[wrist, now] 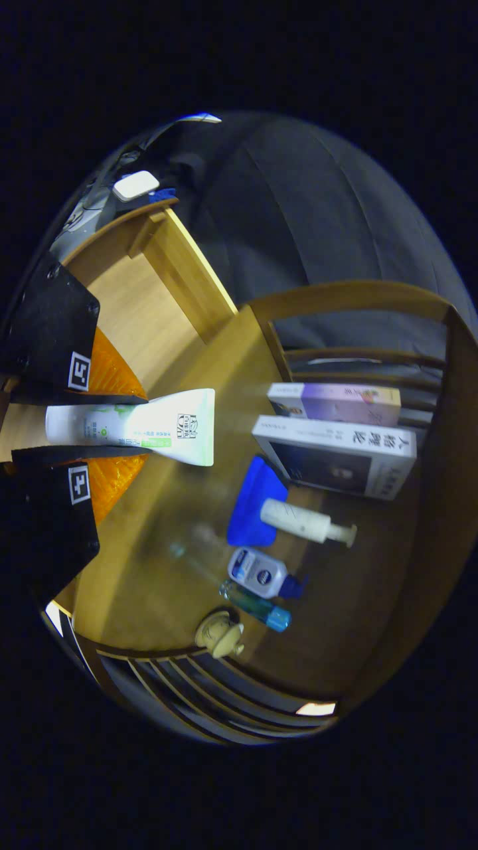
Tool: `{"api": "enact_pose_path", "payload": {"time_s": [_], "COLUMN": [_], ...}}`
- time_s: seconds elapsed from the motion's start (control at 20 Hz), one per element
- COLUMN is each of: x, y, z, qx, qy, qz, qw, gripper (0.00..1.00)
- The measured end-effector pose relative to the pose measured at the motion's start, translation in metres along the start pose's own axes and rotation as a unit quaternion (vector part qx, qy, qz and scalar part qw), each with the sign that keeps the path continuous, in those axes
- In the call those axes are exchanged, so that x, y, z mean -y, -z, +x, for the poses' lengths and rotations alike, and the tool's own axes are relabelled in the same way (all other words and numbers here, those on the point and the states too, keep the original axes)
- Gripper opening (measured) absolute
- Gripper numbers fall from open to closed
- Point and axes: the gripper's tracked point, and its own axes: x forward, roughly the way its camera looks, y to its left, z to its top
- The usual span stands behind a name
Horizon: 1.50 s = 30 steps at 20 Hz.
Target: Pull open the drawer, take out the items inside it, and place them on the countertop above the cabinet.
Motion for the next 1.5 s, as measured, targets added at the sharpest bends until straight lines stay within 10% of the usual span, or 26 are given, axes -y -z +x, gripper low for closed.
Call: {"api": "enact_pose_path", "payload": {"time_s": [0.85,0.95,1.1,1.5], "x": [0.064,0.057,0.060,0.004], "y": [-0.049,-0.051,-0.052,-0.016], "z": [0.067,0.056,0.031,-0.049], "qx": [0.061,0.071,0.104,0.180], "qy": [0.104,0.099,0.135,0.141], "qz": [0.140,0.126,0.082,0.075], "qw": [0.983,0.984,0.982,0.971], "gripper": [0.49,0.56,1.00,0.98]}}
